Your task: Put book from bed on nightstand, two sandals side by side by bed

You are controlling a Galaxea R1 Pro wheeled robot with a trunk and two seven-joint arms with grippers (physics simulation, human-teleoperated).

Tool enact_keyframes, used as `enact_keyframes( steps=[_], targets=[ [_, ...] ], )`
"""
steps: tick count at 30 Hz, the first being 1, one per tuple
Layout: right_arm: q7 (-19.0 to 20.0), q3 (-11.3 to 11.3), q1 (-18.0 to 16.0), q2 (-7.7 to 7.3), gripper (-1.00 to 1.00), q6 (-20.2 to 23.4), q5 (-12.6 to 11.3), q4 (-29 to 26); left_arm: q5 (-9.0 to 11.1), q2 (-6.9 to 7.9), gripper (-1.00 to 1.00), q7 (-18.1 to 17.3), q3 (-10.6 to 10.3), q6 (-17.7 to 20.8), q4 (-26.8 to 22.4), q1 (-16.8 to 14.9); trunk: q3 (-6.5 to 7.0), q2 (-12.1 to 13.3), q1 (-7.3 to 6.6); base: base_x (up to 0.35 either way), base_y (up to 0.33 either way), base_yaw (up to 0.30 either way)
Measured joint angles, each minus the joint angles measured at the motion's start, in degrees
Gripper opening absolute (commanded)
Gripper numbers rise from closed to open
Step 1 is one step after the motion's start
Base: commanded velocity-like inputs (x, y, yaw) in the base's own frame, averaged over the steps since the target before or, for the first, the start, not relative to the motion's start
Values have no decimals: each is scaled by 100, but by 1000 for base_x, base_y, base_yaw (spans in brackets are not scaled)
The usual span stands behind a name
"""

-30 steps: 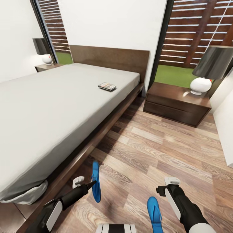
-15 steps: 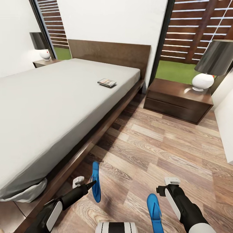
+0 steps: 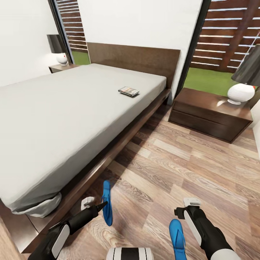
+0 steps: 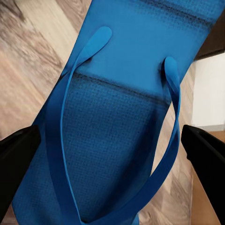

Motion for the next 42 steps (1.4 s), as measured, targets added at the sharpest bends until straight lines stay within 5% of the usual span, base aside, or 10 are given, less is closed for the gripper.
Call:
enact_keyframes(
  steps=[8, 27, 42],
  targets=[
    [0, -2, 0, 4, 100, 0, 6, 0, 0, 0, -100, 0, 0, 0, 0, 0, -31, 0, 0, 0, 0, 236],
    [0, -3, 0, -7, 100, -8, 13, -2, -6, -1, -100, 0, -1, -1, 3, -1, -459, -25, 49, 0, 0, 14],
    [0, -6, 0, -28, 100, -47, 15, -3, 0, -1, -100, 0, 0, 0, 2, -2, -460, -26, 49, 0, 0, 0]
  ],
)
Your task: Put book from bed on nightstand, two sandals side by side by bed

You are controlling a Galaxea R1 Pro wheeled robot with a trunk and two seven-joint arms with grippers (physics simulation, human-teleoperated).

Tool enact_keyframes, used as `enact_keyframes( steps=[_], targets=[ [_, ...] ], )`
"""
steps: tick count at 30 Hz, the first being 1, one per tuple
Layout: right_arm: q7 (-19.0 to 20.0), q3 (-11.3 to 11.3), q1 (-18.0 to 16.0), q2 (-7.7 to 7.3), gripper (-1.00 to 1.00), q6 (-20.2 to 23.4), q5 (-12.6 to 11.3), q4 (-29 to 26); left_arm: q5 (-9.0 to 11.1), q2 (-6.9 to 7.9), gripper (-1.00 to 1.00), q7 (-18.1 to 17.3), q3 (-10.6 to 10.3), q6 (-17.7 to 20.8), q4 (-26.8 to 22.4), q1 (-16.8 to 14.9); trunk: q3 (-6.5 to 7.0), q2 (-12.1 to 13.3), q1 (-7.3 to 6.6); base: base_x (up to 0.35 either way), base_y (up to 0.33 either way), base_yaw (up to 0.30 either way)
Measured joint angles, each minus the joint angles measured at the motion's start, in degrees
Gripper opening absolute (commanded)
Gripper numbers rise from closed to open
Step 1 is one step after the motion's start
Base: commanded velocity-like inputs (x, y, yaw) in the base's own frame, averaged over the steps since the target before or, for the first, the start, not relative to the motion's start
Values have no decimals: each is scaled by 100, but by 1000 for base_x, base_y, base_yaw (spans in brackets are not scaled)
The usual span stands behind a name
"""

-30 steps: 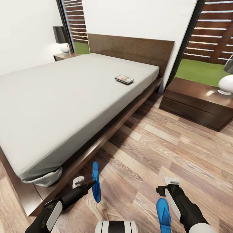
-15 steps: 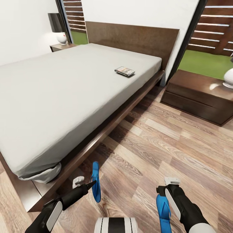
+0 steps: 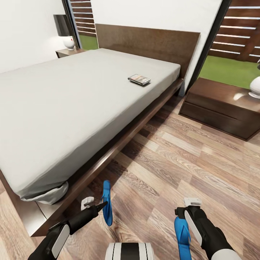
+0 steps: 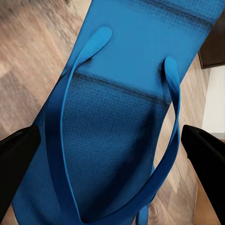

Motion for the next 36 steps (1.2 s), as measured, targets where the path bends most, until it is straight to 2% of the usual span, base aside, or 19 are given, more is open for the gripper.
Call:
enact_keyframes(
  steps=[8, 9, 10, 12, 14, 15, 17, 19, 21, 23, 27, 36],
  targets=[
    [10, -15, 0, 0, 100, -13, -25, -8, 0, 0, -100, 0, 0, 0, 0, 0, 0, 0, 0, 0, 0, 0],
    [12, -34, 1, -1, 100, -13, -32, -10, 0, 0, -100, 0, 0, 0, 0, 0, 0, 0, 0, 0, 0, 0],
    [12, -178, 1, -6, 100, -10, -42, -12, 0, 0, -100, 0, 0, 0, 0, 0, 0, 0, 0, 0, 0, 0],
    [24, -588, 0, -3, 100, -8, -94, -11, 0, 0, -100, 0, 0, 0, 0, 0, 0, 0, 0, 0, 0, 0],
    [22, -1520, -1, 10, 100, -1, -335, -10, 0, 0, -100, 0, 1, 1, -1, 1, 0, 0, 0, 0, 0, 0],
    [21, -1803, 0, 15, 100, -3, -432, -9, 0, 0, -100, 0, 0, 1, -1, 0, 0, 0, 0, 0, 0, 0],
    [23, -2772, 1, 36, 100, 3, -735, -2, 0, 0, -100, 0, 1, 1, -1, 1, 0, 0, 0, 0, 0, 0],
    [25, -3265, -1, 44, 100, 0, -904, 4, 0, 0, -100, -4, 1, 1, -1, 0, 0, 0, 0, 0, 0, 0],
    [29, -3526, -2, 53, 100, -2, -994, 5, 0, 0, -100, -3, 0, 0, -1, 0, 0, 0, 0, 0, 0, 0],
    [28, -3660, 1, 57, 100, 10, -1041, 2, -1, 0, -100, -3, 0, 0, 0, 0, 0, 0, 0, 0, 0, 0],
    [11, -3751, 1, 70, 100, 38, -1034, -15, 0, -4, -100, -9, -2, 1, 0, 0, 0, 0, 0, 0, 0, 0],
    [-14, -3713, 3, 79, 100, 33, -930, -16, 0, -8, -100, -9, -7, 0, 0, 0, 0, 0, 0, 0, 0, 0]
  ],
)
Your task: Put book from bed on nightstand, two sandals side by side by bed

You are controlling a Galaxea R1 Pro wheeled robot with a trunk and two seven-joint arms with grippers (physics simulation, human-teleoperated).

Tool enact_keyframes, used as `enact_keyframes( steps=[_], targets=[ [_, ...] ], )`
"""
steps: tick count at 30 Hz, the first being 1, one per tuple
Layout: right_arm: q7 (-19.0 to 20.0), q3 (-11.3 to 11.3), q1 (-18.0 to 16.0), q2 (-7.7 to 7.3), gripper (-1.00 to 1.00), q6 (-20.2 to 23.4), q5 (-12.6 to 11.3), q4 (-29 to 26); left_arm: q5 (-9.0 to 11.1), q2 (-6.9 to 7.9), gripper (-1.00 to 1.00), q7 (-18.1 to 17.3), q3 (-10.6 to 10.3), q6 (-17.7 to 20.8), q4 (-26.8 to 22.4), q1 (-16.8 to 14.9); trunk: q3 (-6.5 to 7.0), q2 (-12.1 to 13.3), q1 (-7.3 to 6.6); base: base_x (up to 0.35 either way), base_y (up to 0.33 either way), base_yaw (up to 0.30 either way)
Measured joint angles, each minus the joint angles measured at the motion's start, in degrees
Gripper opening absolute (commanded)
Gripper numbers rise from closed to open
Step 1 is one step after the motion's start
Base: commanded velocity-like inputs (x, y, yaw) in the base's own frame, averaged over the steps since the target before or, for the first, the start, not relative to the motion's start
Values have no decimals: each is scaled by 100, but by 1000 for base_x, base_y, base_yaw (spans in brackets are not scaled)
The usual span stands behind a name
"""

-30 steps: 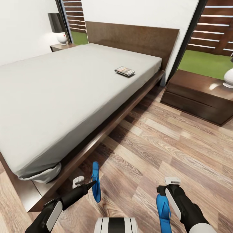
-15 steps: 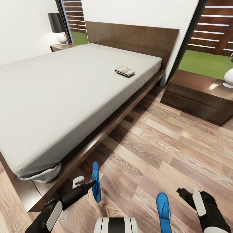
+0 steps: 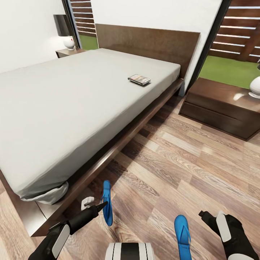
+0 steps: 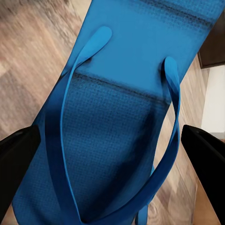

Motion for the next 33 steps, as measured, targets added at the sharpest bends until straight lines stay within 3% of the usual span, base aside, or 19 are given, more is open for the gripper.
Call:
enact_keyframes(
  steps=[10, 15, 16, 17, 18, 19, 20, 23, 26, 33],
  targets=[
    [38, -19, -2, -46, 100, -37, -24, -648, 1, -1, -100, -2, -1, 0, 0, 0, 0, 0, 0, 0, 0, 0],
    [41, -156, -5, -33, 100, -19, -282, -1189, 1, -1, -100, -1, -1, 1, 0, 0, 0, 0, 0, 0, 0, 0],
    [42, -234, -5, -30, 100, -17, -461, -1232, 1, -1, -100, -1, -3, 1, 0, 0, 0, 0, 0, 0, 0, 0],
    [43, -390, -5, -31, 100, -18, -851, -1271, 0, -1, -100, 0, -5, 0, 0, 0, 0, 0, 0, 0, 0, 0],
    [43, -449, -4, -32, 100, -18, -1023, -1282, 0, -1, -100, 0, -5, 0, 0, 0, 0, 0, 0, 0, 0, 0],
    [44, -546, -3, -34, 100, -19, -1375, -1303, 0, -1, -100, 0, -3, 0, 0, 0, 0, 0, 0, 0, 0, 0],
    [53, -656, -3, -45, 100, -32, -2123, -1342, 0, -1, -100, 0, -2, 0, 0, 0, 0, 0, 0, 0, 0, 0],
    [58, -711, -3, -48, 100, -46, -2791, -1448, 0, -1, -100, 0, -2, 0, 0, 0, 0, 0, 0, 0, 0, 0],
    [57, -729, -3, -50, 100, -52, -3031, -1489, 0, -1, -100, 0, -2, 0, 0, 0, 0, 0, 0, 0, 0, 0],
    [67, -741, -4, -52, 100, -54, -3202, -1610, 0, -1, -100, 0, -8, 0, 0, 0, 0, 0, 0, 0, 0, 0]
  ],
)
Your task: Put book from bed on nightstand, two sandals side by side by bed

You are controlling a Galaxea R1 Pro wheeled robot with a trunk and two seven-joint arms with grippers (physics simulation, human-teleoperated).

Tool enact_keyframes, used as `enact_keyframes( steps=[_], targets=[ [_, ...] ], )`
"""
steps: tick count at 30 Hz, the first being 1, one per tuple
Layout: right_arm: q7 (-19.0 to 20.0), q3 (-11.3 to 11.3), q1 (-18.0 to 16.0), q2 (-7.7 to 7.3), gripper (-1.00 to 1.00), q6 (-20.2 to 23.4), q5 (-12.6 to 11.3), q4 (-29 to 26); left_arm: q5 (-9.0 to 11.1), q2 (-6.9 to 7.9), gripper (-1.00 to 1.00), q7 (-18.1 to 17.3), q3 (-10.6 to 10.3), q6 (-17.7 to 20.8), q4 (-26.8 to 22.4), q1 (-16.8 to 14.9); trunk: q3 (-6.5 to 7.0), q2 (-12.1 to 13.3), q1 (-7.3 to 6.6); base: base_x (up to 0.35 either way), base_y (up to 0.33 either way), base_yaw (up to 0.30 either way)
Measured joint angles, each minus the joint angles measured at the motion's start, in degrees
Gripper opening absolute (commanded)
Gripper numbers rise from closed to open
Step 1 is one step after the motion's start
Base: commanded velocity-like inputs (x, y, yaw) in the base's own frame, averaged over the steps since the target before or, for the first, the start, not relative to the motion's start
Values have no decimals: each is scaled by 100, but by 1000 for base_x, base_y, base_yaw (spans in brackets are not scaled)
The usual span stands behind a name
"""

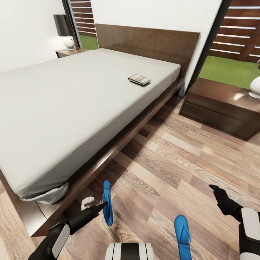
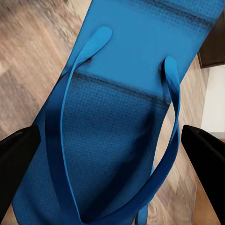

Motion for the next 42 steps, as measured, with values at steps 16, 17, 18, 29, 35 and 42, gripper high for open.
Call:
enact_keyframes(
  steps=[16, 17, 18, 29, 35, 42],
  targets=[
    [-9, 35, 4, 48, 100, 5, -22, -14, -3, -13, -100, 9, -3, 0, 0, 0, 0, 0, 0, 0, 0, 0],
    [-11, 41, 4, 65, 100, 9, -24, -16, -2, -13, -100, 9, -3, 0, 0, 0, 0, 0, 0, 0, 0, 0],
    [-13, 43, 3, 87, 100, 10, -24, -18, -2, -12, -100, 9, -3, 0, 0, 0, 0, 0, 0, 0, 0, 0],
    [-14, 50, 7, 554, 100, 53, -27, -257, -5, -10, -100, 9, -2, 0, 0, 0, 0, 0, 0, 0, 0, 0],
    [-4, 50, 9, 591, 100, 40, -31, -329, -5, -10, -100, 9, -2, 0, 0, 0, 0, 0, 0, 0, 0, 0],
    [-7, 54, 16, 617, 100, 59, -26, -603, -6, -9, -100, 9, -1, 0, 0, 0, 0, 0, 0, 0, 0, 0]
  ],
)
